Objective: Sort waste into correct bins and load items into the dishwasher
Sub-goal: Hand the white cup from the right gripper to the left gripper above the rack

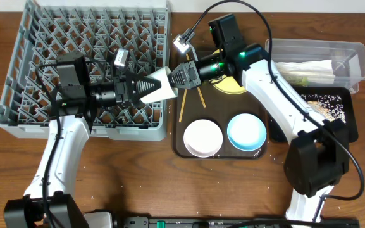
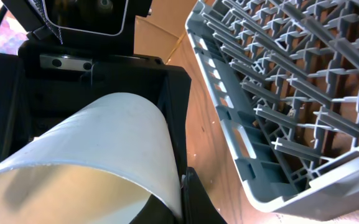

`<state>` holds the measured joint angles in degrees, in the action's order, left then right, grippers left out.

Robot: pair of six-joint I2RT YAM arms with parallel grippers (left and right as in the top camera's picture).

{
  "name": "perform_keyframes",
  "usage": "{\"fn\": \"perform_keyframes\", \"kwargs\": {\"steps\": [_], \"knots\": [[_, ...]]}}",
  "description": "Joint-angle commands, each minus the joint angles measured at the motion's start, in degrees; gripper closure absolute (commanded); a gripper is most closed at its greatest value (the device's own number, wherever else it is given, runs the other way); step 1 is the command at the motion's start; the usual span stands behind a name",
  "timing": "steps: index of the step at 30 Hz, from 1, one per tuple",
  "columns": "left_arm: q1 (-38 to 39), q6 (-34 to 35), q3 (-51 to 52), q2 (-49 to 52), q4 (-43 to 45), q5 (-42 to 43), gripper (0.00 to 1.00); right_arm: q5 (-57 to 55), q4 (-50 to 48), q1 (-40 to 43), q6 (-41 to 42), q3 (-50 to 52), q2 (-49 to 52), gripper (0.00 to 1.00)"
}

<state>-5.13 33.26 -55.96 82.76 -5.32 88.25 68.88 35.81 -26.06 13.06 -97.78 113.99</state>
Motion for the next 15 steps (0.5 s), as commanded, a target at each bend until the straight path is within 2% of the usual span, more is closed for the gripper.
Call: {"fn": "perform_keyframes", "kwargs": {"steps": [1,4,11,12,13,15], "knots": [[0.2,0.07,-0.52,-0.2,0.52,1.7,0.11,0.0,-0.04,-0.81,0.17,0.39,1.42,0.99],[0.2,0.07,-0.52,-0.2,0.52,1.42,0.14,0.0,-0.13,-0.81,0.22,0.39,1.42,0.99],[0.2,0.07,-0.52,-0.2,0.52,0.66,0.52,-1.18,-1.62,-0.81,2.82,0.39,1.42,0.98],[0.17,0.07,-0.52,-0.2,0.52,0.66,0.57,-1.38,-1.79,-0.81,3.13,0.39,1.42,0.96],[0.2,0.07,-0.52,-0.2,0.52,0.66,0.67,-1.68,-2.03,-0.81,3.17,0.39,1.42,0.89],[0.17,0.07,-0.52,-0.2,0.52,0.66,0.71,-3.17,-1.97,-0.81,3.17,0.39,1.42,0.75]]}}
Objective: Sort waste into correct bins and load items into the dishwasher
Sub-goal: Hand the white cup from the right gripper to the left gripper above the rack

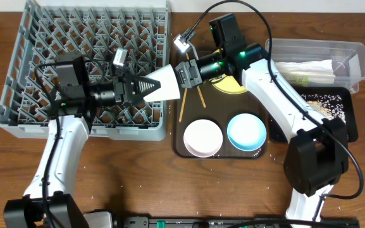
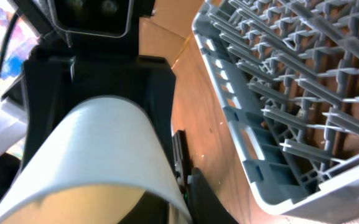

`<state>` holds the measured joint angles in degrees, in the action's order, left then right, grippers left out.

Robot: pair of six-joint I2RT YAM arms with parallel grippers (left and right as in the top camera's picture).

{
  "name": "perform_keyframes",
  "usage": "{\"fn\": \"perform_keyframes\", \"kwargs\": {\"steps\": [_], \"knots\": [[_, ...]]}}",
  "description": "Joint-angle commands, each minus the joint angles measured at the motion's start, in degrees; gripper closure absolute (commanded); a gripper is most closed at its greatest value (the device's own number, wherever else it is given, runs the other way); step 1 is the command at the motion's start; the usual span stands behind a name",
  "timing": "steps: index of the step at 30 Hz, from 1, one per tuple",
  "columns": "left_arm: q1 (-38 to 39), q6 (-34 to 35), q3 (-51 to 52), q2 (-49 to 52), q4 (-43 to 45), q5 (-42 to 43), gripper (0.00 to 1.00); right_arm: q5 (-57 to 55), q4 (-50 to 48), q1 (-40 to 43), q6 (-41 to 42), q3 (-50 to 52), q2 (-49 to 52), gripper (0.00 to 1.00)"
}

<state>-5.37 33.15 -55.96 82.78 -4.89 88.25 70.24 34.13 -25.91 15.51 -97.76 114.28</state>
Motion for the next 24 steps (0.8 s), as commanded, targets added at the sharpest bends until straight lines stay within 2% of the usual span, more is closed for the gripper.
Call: {"fn": "perform_keyframes", "kwargs": {"steps": [1,3,5,10,15,18,21,24], "knots": [[0.42,0.17,-0.52,-0.22,0.11,0.66,0.72,-5.7,-0.02,-0.96,0.72,0.37,1.14,0.69],[0.42,0.17,-0.52,-0.22,0.31,0.68,0.72,-8.15,0.79,-0.57,-0.2,0.37,1.14,0.52],[0.39,0.2,-0.52,-0.22,1.2,0.68,0.72,-11.85,1.7,0.61,-0.79,0.37,1.11,0.43],[0.39,1.25,-0.52,-0.28,2.45,-1.62,0.76,-18.08,3.58,5.68,-0.94,0.37,1.01,0.39],[0.5,4.74,-0.66,-0.5,2.56,-19.91,0.76,-24.98,10.4,11.34,-4.83,0.37,-0.28,0.39],[1.38,4.9,-1.97,-0.5,1.6,-25.18,0.76,-32.28,14.71,13.03,-6.51,0.37,-1.95,0.38],[2.51,3.61,-4.79,-0.5,-3.13,-29.99,0.76,-40.04,17.77,13.9,-7.06,0.37,-3.89,0.34],[3.85,-1.68,-9.42,-0.5,-14.6,-38.16,0.76,-45.77,20.02,14.29,-7.06,0.37,-5.86,0.3]]}}
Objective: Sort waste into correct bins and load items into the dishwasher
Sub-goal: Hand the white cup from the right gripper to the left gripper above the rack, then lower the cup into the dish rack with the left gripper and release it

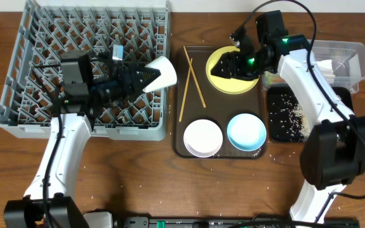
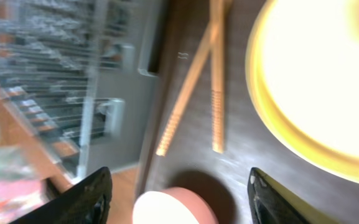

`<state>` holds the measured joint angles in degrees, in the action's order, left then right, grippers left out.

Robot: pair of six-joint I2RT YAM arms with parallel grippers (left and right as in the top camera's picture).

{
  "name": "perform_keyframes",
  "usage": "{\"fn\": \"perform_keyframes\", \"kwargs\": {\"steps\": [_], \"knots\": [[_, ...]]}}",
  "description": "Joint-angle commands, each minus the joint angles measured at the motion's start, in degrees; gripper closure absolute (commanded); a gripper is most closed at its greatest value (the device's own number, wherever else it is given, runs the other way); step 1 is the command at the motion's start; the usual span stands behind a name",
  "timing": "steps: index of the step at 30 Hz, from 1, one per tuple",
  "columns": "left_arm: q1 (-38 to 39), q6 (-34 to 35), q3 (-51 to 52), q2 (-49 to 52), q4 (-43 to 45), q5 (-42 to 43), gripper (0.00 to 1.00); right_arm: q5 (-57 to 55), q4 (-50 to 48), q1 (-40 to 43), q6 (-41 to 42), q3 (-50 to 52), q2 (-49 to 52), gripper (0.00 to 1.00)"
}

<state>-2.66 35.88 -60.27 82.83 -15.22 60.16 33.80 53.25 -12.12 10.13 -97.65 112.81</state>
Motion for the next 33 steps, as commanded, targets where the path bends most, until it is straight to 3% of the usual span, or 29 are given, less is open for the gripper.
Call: {"fn": "perform_keyframes", "kwargs": {"steps": [1,9,14,30,33], "knots": [[1.86,-6.71,-7.13,-0.55,-9.2,-14.01,0.76,-11.04,1.6,0.48,-1.68,0.26,-4.94,0.3],[8.9,-15.56,-18.51,-0.52,-33.22,-40.74,0.73,-15.58,5.11,0.46,-1.68,0.26,-6.34,0.31],[12.94,-16.24,-18.56,0.48,-40.96,-52.81,0.73,-15.82,6.21,0.35,-1.68,0.26,-6.34,0.31],[15.28,-18.27,-18.56,15.56,-43.28,-55.28,0.72,-17.75,6.88,-1.97,-1.66,0.26,-6.34,0.31],[15.28,-18.25,-18.56,18.67,-43.01,-55.28,0.44,-17.77,6.91,-1.95,-1.68,0.26,-6.34,0.31]]}}
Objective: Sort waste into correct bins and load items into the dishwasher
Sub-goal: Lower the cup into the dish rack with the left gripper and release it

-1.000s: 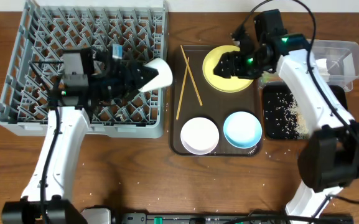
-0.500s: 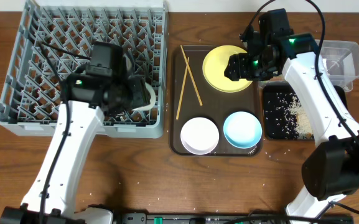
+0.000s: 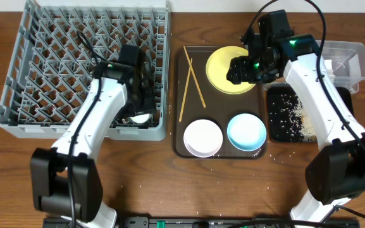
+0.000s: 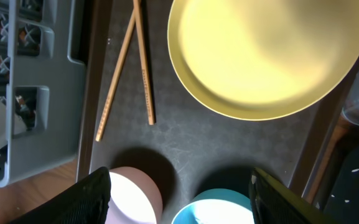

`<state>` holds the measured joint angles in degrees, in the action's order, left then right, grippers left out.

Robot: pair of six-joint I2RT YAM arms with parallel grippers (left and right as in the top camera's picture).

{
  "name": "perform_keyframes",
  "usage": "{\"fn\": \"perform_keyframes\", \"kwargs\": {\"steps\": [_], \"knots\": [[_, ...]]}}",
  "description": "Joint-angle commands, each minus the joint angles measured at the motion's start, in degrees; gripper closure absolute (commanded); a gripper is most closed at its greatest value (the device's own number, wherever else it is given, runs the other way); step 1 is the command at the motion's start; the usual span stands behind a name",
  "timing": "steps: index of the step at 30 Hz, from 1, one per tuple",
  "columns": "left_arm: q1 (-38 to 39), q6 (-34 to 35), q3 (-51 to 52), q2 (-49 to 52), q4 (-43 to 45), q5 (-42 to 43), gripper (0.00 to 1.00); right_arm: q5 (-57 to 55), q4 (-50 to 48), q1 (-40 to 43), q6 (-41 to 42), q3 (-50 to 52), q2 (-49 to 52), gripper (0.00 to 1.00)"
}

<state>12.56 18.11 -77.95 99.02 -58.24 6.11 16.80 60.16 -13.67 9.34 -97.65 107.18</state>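
The grey dish rack [image 3: 55, 63] fills the left of the table. My left gripper [image 3: 141, 109] reaches down into the rack's near right corner, shut on a white cup [image 3: 138, 118] that sits low among the tines. The brown tray [image 3: 220, 152] holds a yellow plate [image 3: 223, 76], two chopsticks [image 3: 191, 85], a white bowl [image 3: 202, 136] and a blue bowl [image 3: 246, 131]. My right gripper [image 3: 242, 68] hangs open and holding nothing over the plate's right side. In the right wrist view, the plate [image 4: 260, 50], chopsticks [image 4: 129, 68] and both bowls lie below that gripper [image 4: 179, 183].
A black bin [image 3: 290, 114] scattered with white crumbs lies right of the tray. Behind it stands a clear plastic bin [image 3: 343, 54]. The rack's edge [image 4: 36, 74] runs close along the tray's left side.
My left gripper went from holding the cup over the rack's right edge to down inside its near right corner. The right gripper stayed over the yellow plate, shifted slightly.
Both grippers met over the tray's left edge with the white cup between them, the right one holding it. Then the left gripper held the cup at the rack while the right was back over the yellow plate. Now the cup is down in the rack.
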Motion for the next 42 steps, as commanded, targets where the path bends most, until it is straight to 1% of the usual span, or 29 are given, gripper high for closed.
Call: {"fn": "perform_keyframes", "kwargs": {"steps": [1,5,7,14,20,21,23,27,29,35,42], "knots": [[0.07,-0.48,-0.87,3.23,0.07,-1.22,0.38,-0.83,0.07,-0.39,-0.9,0.26,-0.7,0.31],[0.07,-0.5,-0.87,4.46,0.04,-1.22,0.12,-0.94,0.13,-0.39,-0.9,0.26,-0.7,0.31],[0.0,-0.48,-1.03,4.2,0.26,-1.2,0.08,-0.94,0.09,-0.39,-0.9,0.26,-0.7,0.31],[0.0,-0.48,-6.64,-0.57,-1.07,-1.22,0.07,-0.94,0.13,-0.39,-0.9,0.26,-0.7,0.31],[0.0,-0.46,-10.12,-12.48,-1.77,-1.68,0.06,-0.94,0.22,-0.39,-0.9,0.26,-0.7,0.31],[0.0,-0.26,-10.1,-17.77,-3.45,-4.74,0.06,-0.96,0.52,-0.39,-0.92,0.26,-0.7,0.31],[0.0,-0.26,-10.1,-22.49,-5.68,-8.5,0.06,-0.94,0.63,-0.39,-0.92,0.26,-0.7,0.31],[0.0,-0.26,-10.03,-29.18,-10.91,-15.08,0.06,-0.92,0.57,-0.46,-0.9,0.26,-0.7,0.31],[0.0,-0.15,-10.03,-31.58,-13.16,-17.03,0.06,-0.94,0.55,-0.66,-0.9,0.26,-0.7,0.32],[0.0,0.66,-8.81,-35.15,-14.62,-17.79,0.06,-0.94,0.5,-1.79,-0.92,0.26,-0.7,0.31],[0.0,1.9,-7.3,-33.75,-15.28,-17.79,0.06,-2.25,0.72,-3.15,-1.29,0.26,-0.7,0.31]]}}
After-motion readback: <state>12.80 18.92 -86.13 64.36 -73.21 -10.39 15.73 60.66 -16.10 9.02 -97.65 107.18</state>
